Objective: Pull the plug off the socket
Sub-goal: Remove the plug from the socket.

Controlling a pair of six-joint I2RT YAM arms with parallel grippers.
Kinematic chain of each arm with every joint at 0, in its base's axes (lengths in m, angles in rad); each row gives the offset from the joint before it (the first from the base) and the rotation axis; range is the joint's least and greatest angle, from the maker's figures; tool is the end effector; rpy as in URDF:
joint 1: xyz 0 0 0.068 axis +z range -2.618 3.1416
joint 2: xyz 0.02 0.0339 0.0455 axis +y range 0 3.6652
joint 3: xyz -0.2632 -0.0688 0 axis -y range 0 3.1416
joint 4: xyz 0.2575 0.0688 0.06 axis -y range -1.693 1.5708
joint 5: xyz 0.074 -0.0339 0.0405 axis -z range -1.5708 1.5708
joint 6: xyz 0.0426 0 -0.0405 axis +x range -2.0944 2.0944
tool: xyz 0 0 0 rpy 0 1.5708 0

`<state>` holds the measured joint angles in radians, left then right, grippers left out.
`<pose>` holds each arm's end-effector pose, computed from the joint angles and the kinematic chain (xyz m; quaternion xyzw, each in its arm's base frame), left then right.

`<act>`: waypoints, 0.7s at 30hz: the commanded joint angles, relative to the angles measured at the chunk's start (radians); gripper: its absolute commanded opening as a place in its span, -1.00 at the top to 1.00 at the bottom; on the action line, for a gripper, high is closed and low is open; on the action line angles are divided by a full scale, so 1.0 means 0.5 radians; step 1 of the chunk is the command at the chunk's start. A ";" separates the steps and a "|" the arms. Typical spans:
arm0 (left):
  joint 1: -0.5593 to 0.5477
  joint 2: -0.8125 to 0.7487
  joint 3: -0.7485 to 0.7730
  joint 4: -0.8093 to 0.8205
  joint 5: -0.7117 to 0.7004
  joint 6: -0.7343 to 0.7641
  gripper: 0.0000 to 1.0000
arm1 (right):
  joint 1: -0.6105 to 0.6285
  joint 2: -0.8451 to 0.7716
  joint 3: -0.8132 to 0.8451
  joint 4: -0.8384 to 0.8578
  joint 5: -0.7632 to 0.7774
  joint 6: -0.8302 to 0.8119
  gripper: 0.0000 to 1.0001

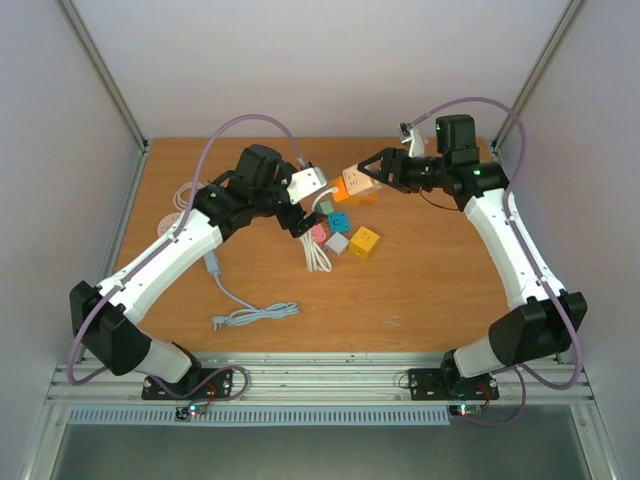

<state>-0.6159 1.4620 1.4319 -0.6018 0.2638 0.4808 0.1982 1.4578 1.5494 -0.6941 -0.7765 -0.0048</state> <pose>0.2740 -0.2075 0.3594 0.5116 0.7234 -0.1473 0.4395 0.3150 0.0937 0.3992 -0.2583 0.7971 0.3751 0.3964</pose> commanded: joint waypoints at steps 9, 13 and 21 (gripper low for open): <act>-0.013 0.041 -0.044 0.079 -0.006 0.060 -0.99 | 0.087 0.134 0.028 0.338 -0.309 0.356 0.12; -0.017 0.090 -0.029 0.081 0.026 0.057 -0.99 | 0.100 0.177 -0.022 0.423 -0.392 0.456 0.12; -0.017 0.141 0.026 0.057 0.097 0.057 -0.99 | 0.134 0.192 -0.085 0.482 -0.492 0.528 0.13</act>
<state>-0.6178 1.5188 1.4105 -0.5953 0.2729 0.5026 0.2489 1.5723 1.5108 -0.5533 -0.9138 0.1978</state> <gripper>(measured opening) 0.994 0.645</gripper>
